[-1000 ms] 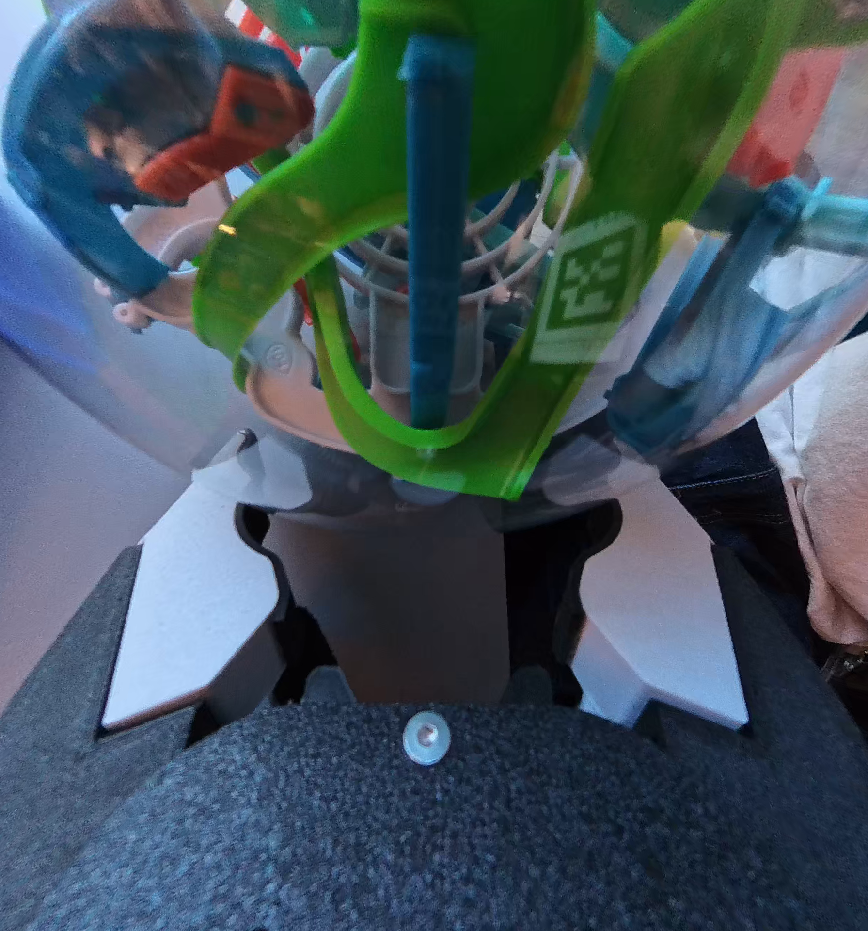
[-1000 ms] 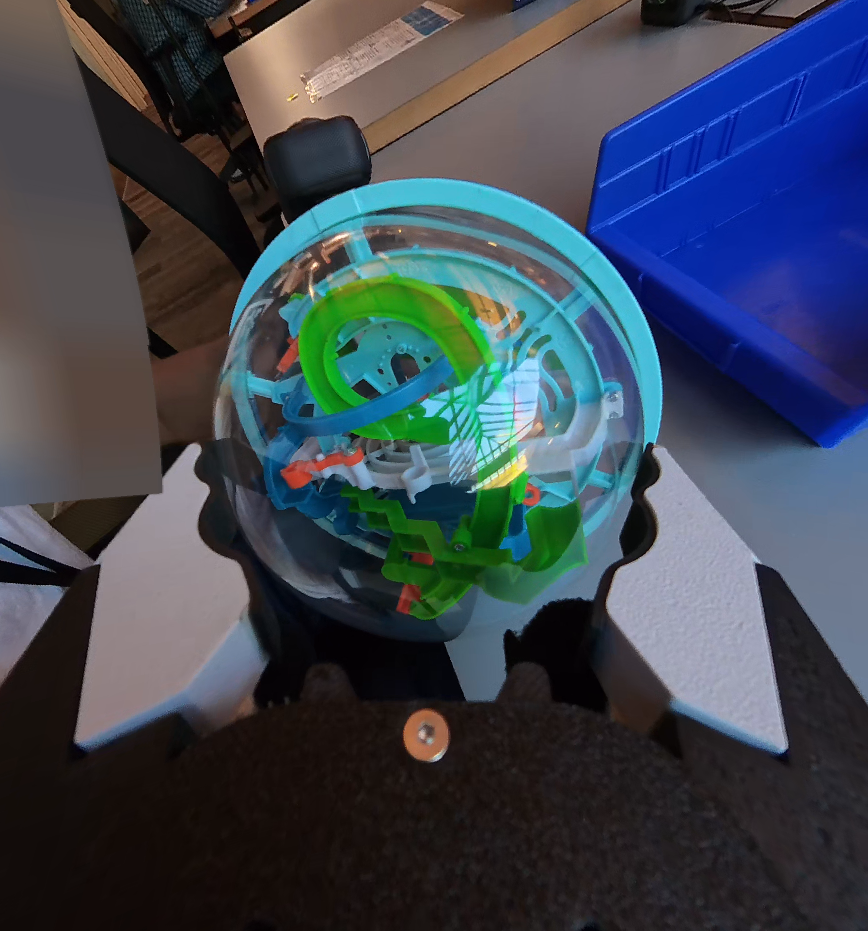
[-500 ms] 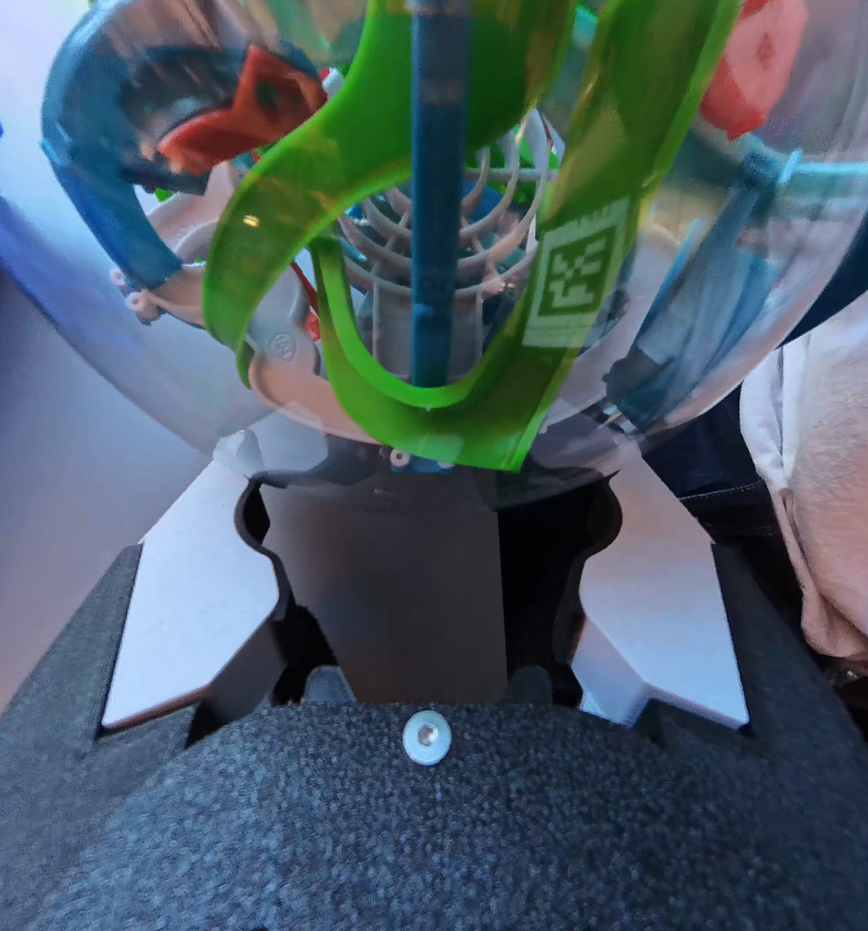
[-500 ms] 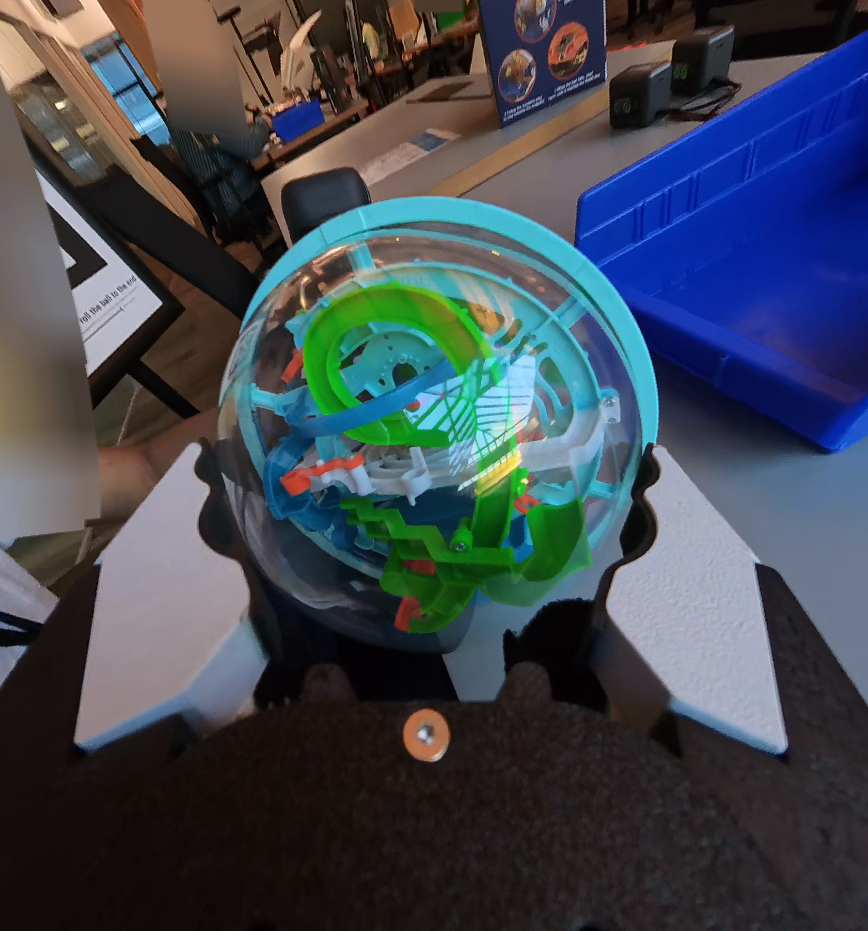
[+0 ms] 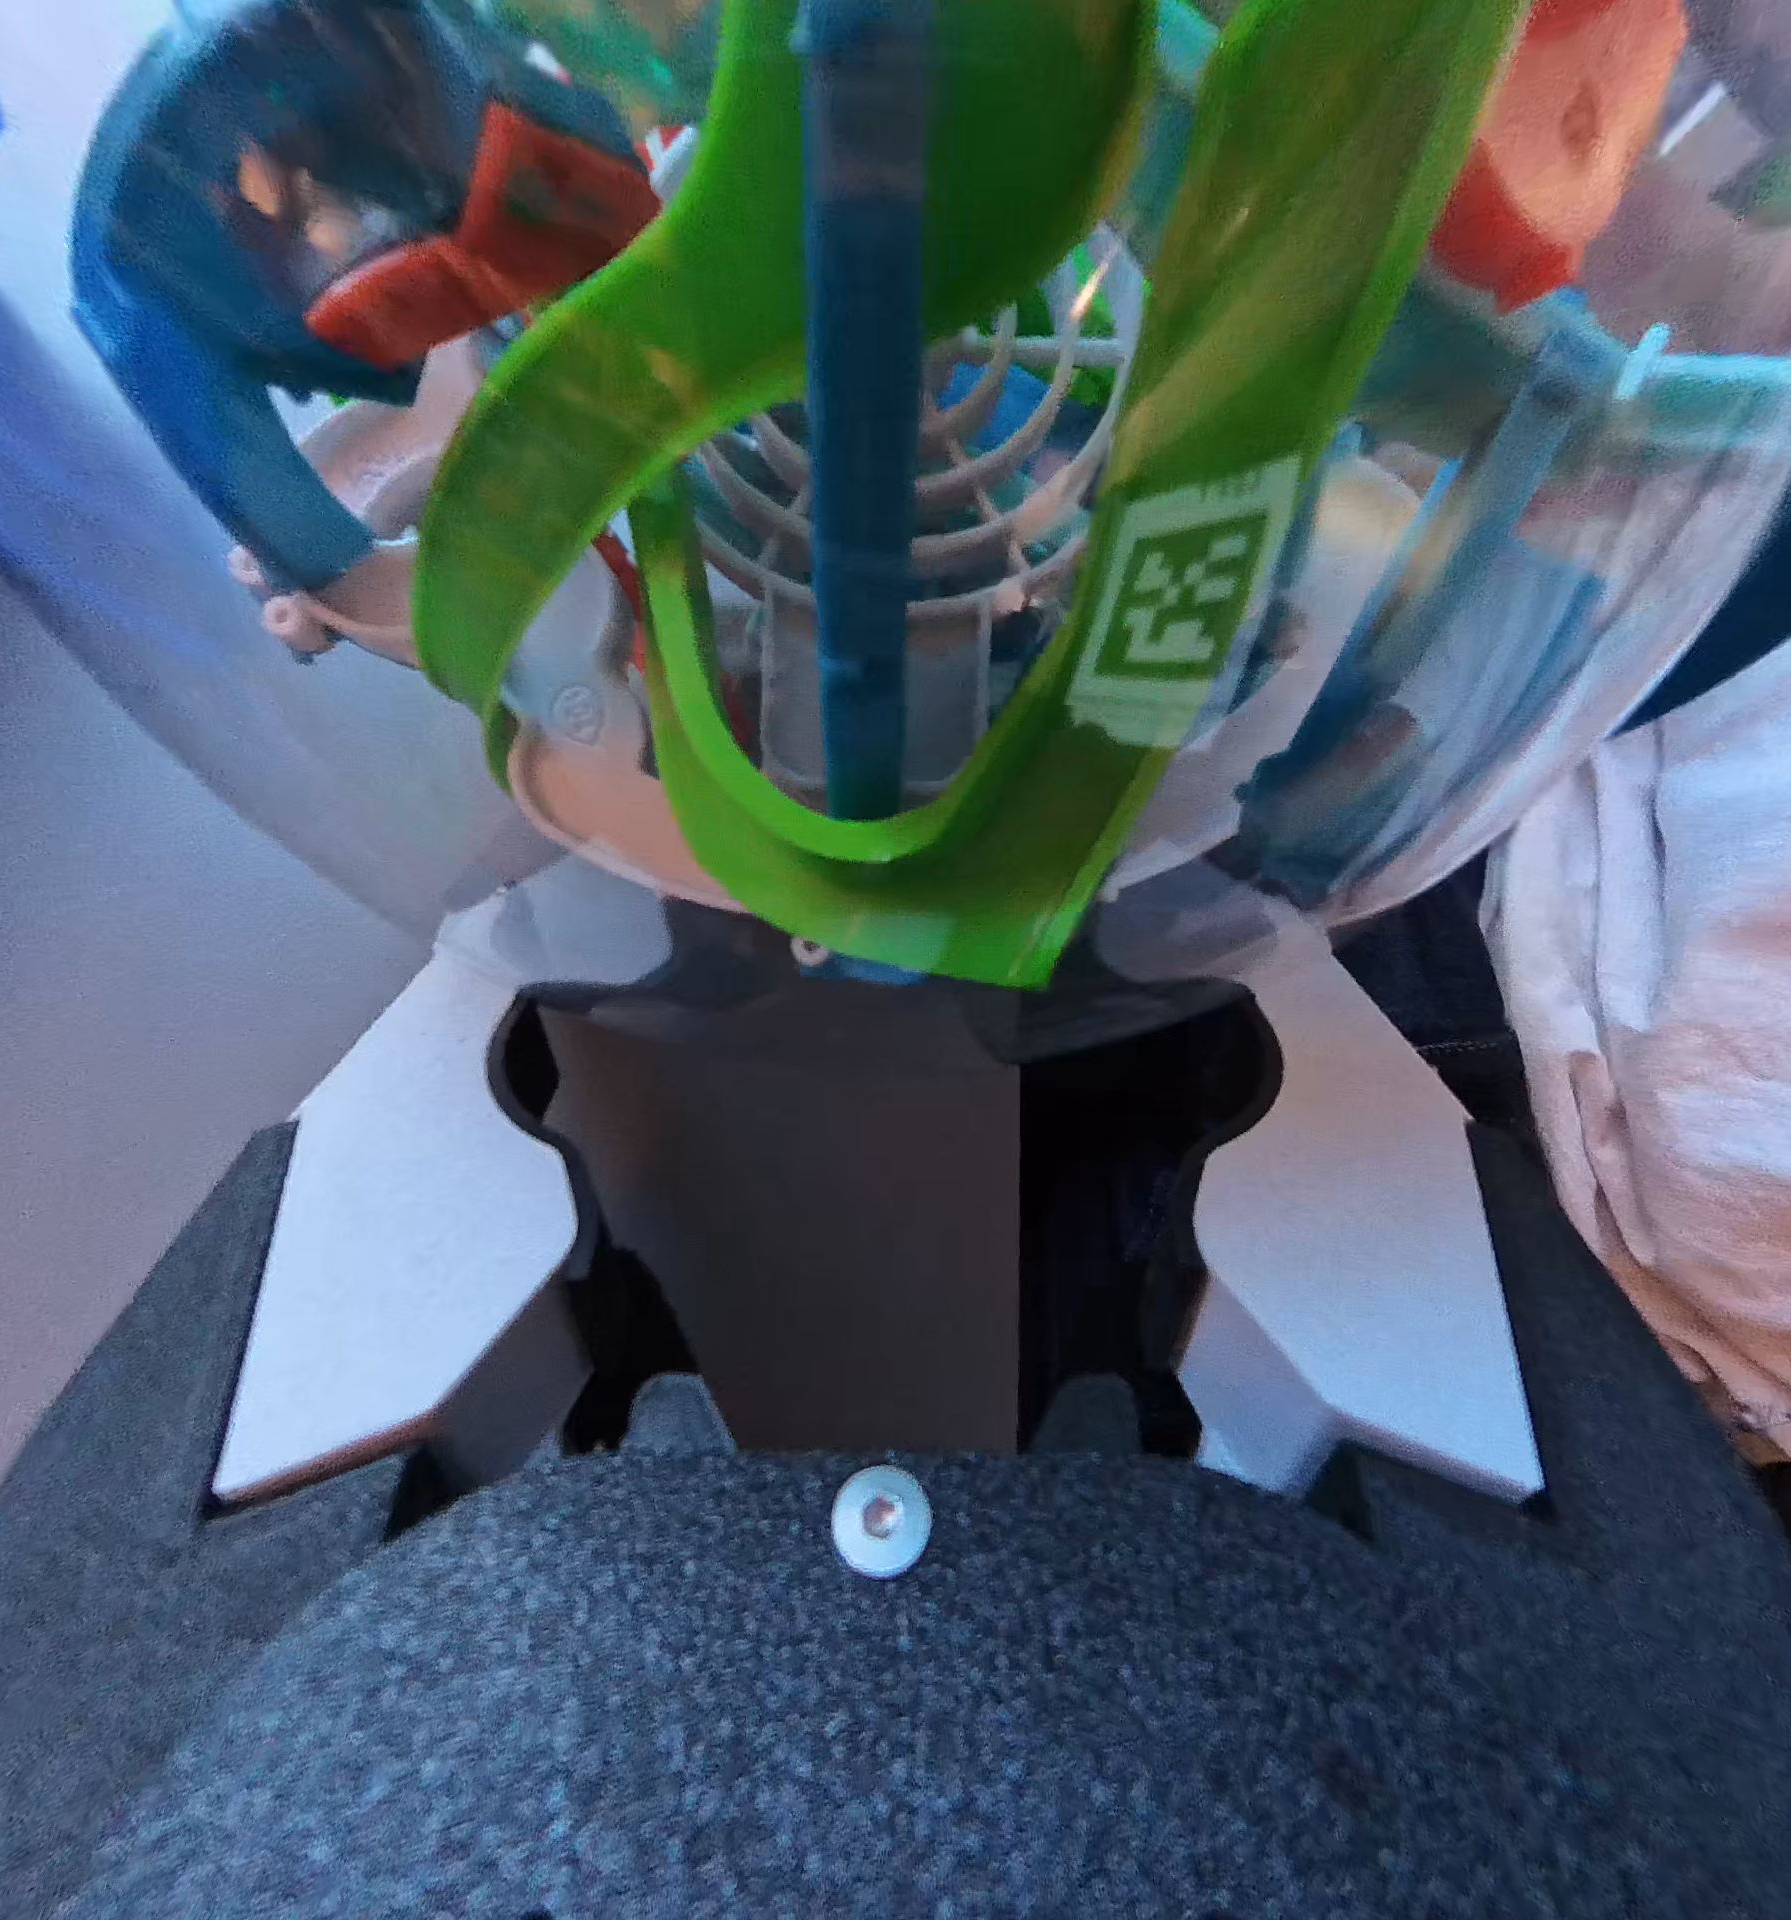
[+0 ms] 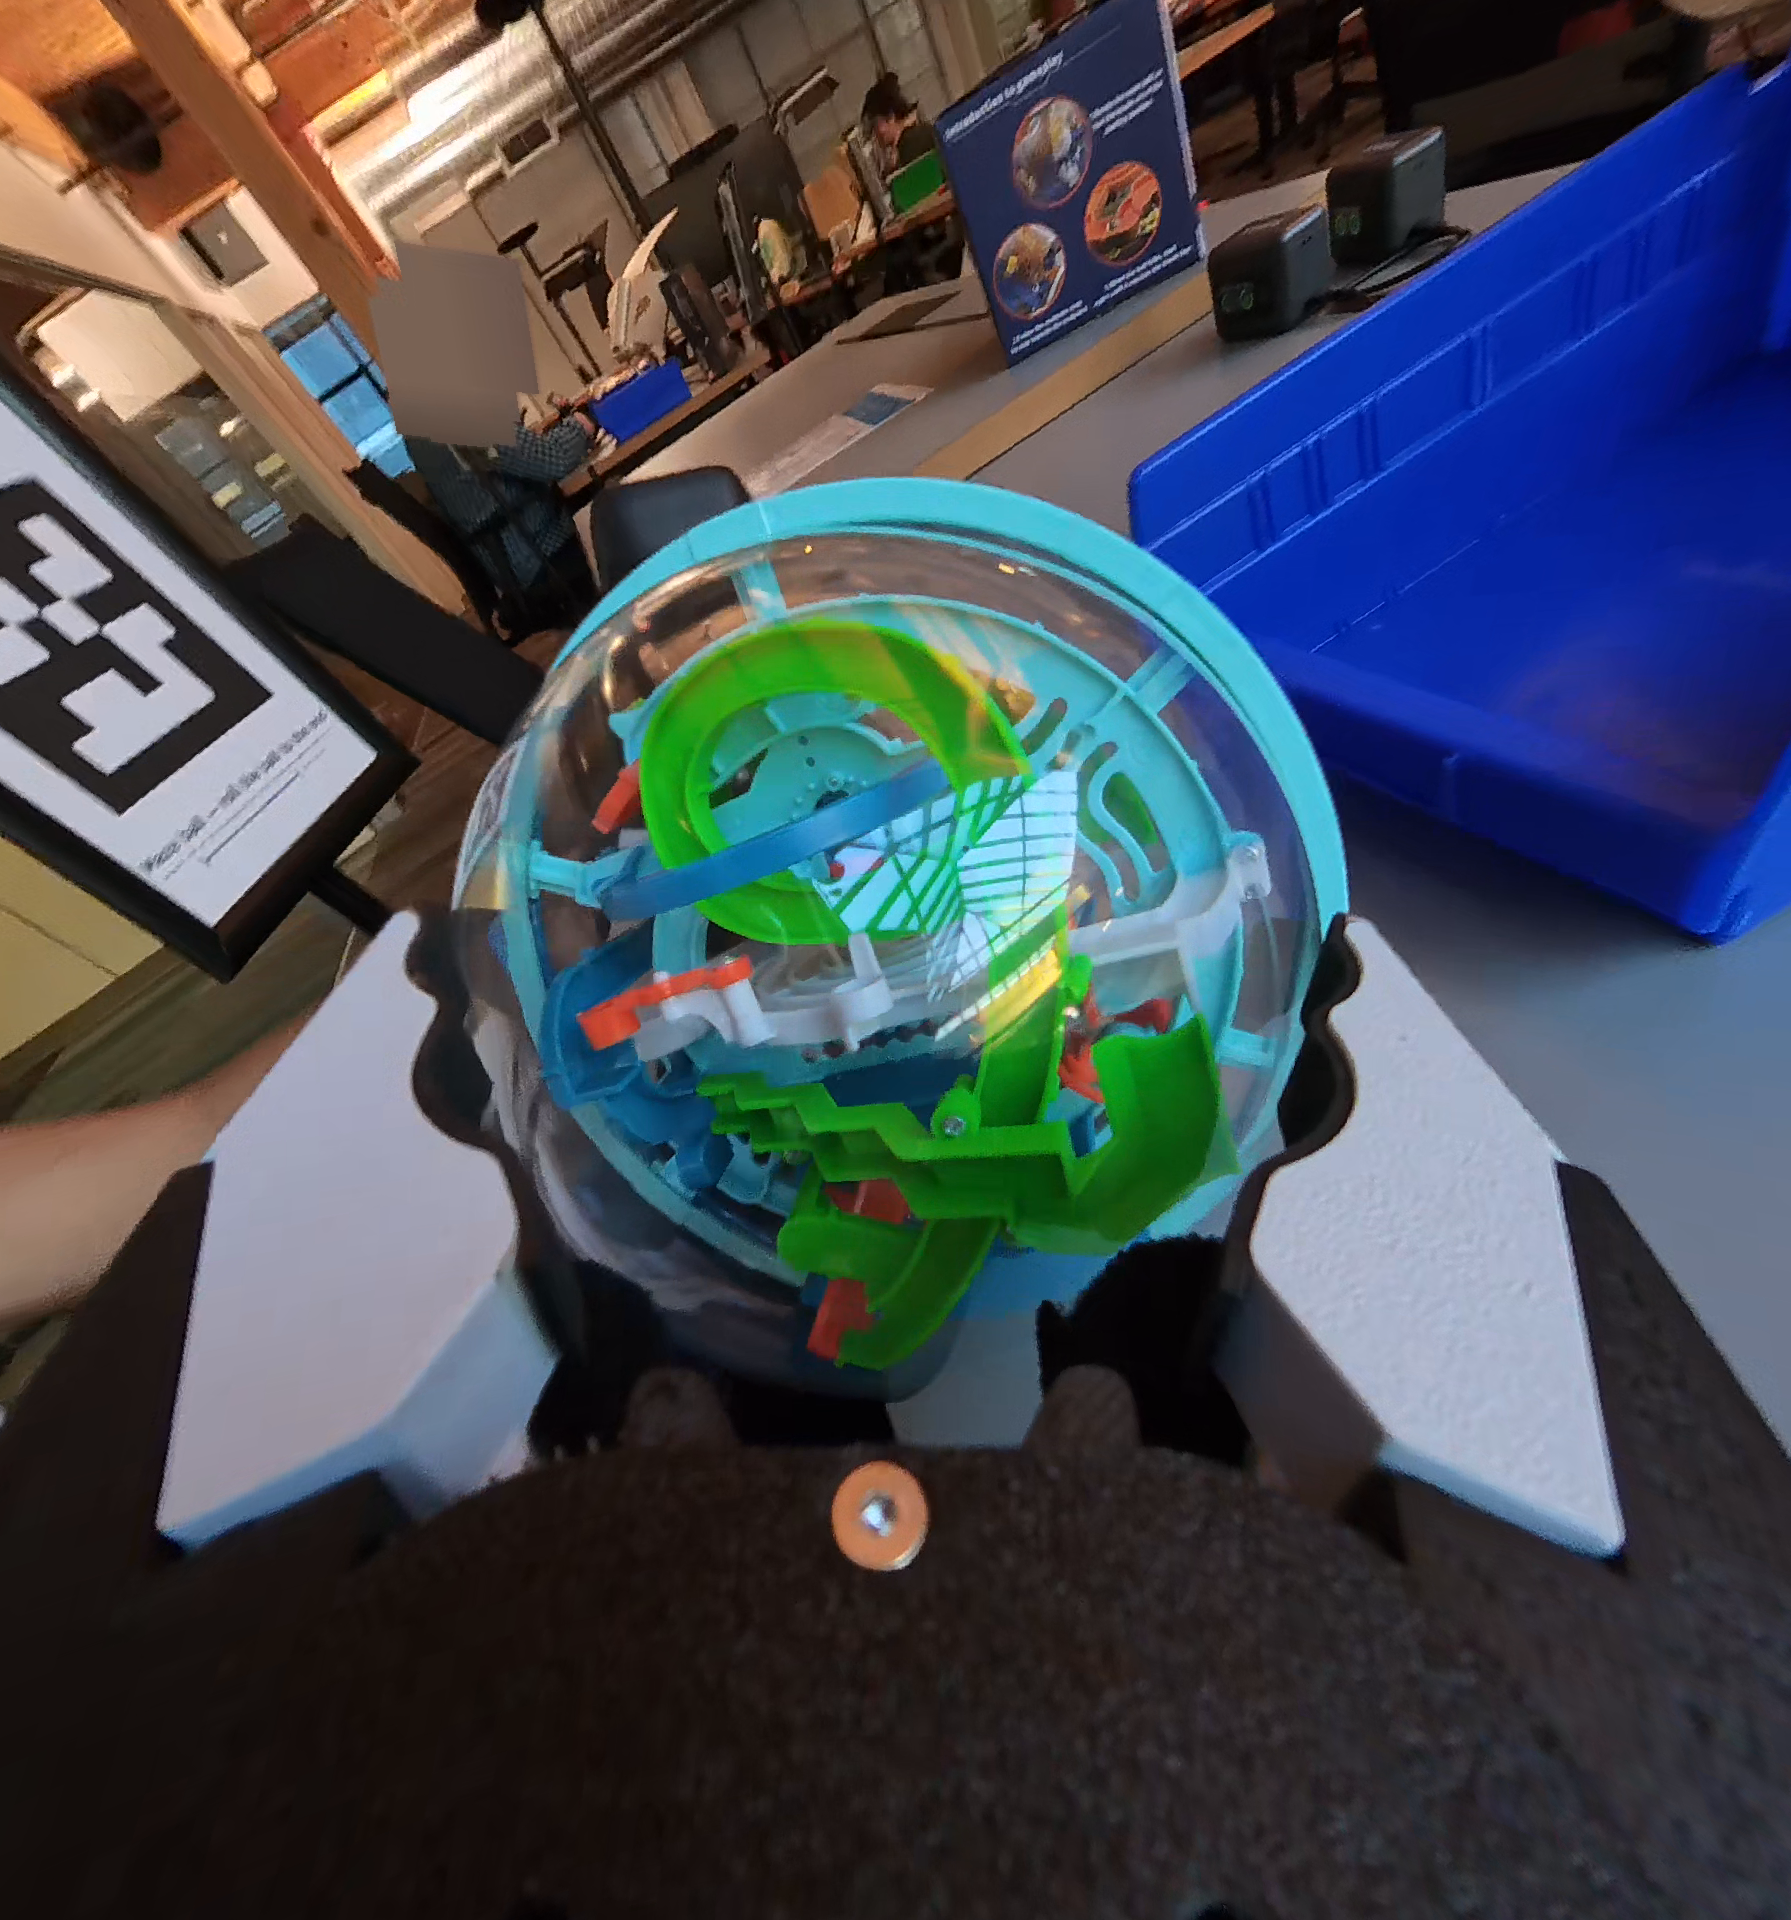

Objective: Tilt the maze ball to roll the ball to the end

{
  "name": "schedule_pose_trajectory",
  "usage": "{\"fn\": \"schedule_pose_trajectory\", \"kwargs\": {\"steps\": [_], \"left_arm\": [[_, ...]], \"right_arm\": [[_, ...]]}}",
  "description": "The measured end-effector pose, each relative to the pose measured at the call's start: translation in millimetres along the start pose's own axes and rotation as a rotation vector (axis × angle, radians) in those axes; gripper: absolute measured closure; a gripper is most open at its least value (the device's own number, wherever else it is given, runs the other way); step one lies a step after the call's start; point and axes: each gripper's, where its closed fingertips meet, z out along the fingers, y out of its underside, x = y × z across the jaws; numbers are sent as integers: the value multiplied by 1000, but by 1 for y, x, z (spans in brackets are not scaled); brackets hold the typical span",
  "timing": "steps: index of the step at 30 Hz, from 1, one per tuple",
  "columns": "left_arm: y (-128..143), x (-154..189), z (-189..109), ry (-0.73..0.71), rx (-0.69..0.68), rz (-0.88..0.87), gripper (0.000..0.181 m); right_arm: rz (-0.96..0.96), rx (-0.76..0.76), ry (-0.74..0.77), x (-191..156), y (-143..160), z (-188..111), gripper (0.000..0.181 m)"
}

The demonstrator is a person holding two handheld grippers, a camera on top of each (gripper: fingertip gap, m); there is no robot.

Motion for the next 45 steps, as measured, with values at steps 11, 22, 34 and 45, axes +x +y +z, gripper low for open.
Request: {"fn": "schedule_pose_trajectory", "kwargs": {"steps": [11,22,34,45], "left_arm": [[-6,-33,-23,-281,136,-115,75],[-14,-10,-67,-326,464,-152,92],[-10,-7,-56,-260,402,-173,91],[-10,-9,-55,-231,398,-209,97]], "right_arm": [[-21,158,242,23,-16,-3,29],[-136,138,328,15,-12,1,29],[-145,139,341,13,-10,-1,30],[-104,156,329,18,-14,0,30]]}}
